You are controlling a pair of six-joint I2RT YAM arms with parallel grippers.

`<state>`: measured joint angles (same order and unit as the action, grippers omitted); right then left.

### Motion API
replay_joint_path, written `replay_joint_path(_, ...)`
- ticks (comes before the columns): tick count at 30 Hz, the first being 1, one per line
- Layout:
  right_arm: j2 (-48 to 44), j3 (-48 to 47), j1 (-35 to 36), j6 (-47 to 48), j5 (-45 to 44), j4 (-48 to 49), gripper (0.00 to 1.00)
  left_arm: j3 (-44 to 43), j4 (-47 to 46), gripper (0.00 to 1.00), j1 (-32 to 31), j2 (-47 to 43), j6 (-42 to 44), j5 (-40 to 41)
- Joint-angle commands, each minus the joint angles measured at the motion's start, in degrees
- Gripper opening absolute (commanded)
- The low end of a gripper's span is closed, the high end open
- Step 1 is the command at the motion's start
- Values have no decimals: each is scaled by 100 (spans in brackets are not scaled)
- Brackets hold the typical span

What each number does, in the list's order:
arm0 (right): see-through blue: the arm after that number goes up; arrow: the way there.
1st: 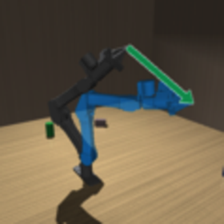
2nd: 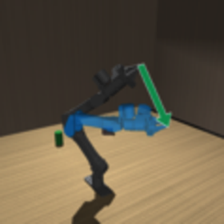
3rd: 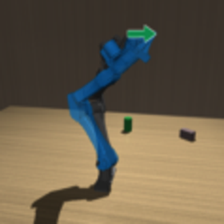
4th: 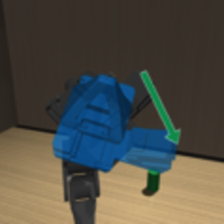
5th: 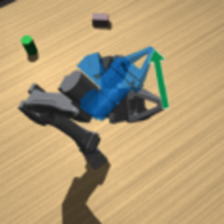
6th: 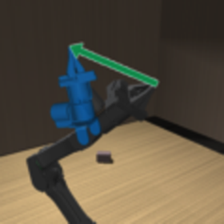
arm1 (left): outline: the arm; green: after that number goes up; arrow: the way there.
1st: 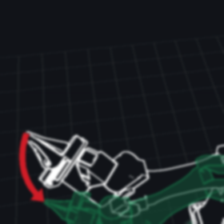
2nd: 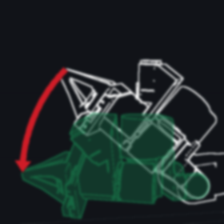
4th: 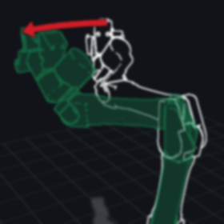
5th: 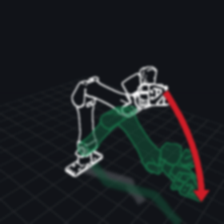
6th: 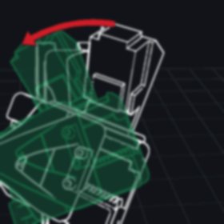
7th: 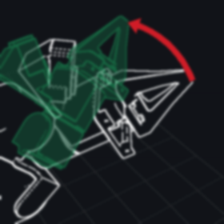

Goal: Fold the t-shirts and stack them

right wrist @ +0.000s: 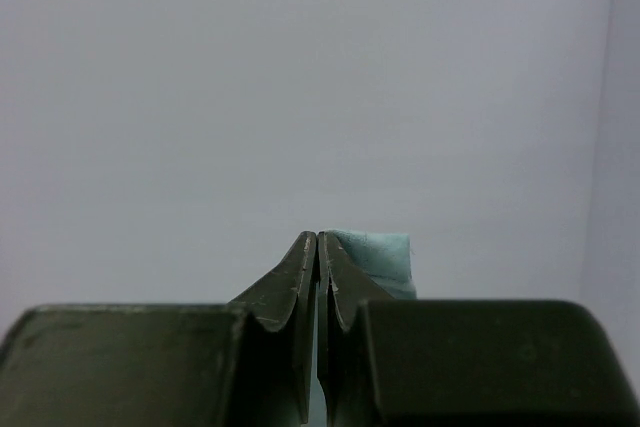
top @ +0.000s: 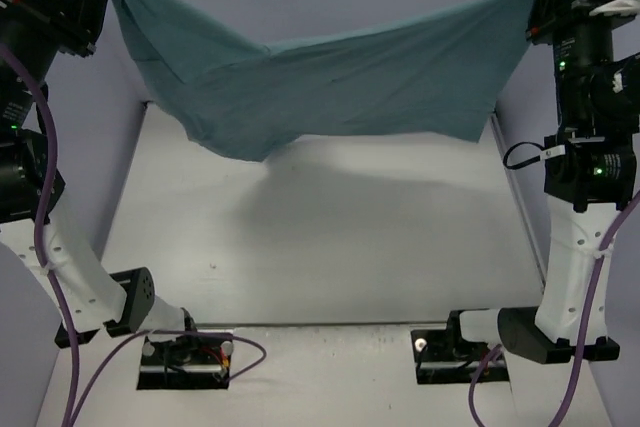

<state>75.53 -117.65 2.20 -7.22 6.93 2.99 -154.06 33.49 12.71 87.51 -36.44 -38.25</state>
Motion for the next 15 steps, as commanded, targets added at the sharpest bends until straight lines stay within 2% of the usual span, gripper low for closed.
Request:
replay_joint_path(1,-246,-57,-53,402,-246,304,0,-311,-514,0,64,-11,-187,-182)
replay_joint_path(8,-144,-21,-53,414,-318,199,0,-17,-569,0,84,19,-223,-86)
replay_joint_path(15,389,-227,-53,308,-191,184,0,127,-973,0,126,339,-360,-113)
